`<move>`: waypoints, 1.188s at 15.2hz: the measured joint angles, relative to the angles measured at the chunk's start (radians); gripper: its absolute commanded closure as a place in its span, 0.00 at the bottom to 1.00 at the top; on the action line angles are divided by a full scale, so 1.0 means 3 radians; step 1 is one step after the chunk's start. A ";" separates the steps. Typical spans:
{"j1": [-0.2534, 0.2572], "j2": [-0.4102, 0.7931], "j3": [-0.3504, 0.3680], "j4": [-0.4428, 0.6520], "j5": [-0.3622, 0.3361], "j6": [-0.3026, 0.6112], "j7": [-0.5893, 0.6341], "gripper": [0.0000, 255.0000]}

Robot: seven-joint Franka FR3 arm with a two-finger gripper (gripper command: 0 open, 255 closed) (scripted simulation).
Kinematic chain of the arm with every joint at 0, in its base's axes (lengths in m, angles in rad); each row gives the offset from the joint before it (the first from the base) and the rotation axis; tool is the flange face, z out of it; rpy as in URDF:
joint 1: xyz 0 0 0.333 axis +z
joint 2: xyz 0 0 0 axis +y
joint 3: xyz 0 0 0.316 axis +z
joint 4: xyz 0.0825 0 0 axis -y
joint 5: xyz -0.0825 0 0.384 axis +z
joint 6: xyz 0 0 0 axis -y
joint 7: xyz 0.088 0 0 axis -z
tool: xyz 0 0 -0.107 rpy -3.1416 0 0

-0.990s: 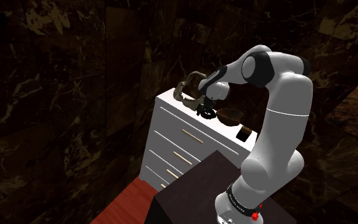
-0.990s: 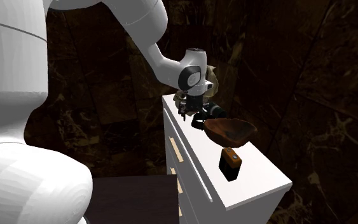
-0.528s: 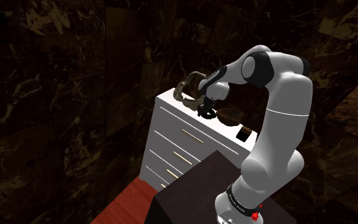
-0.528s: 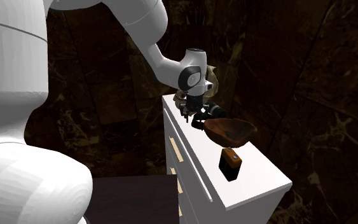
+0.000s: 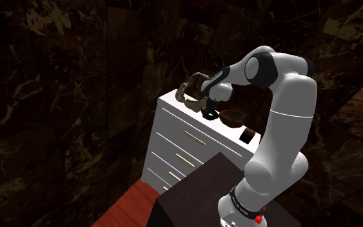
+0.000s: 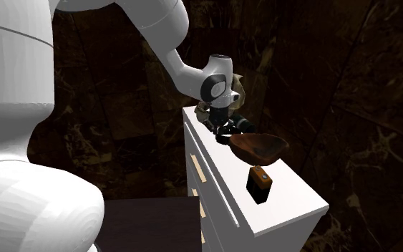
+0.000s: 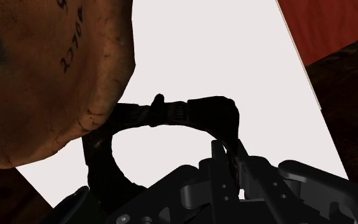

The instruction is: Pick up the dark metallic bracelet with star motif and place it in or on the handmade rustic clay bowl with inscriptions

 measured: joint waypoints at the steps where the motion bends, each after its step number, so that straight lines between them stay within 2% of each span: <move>1: 0.0000 0.0000 0.0000 0.0000 0.0000 0.0000 0.0000 1.00; 18: 0.0124 -0.0514 -0.0178 0.0080 -0.0321 -0.0564 0.0218 1.00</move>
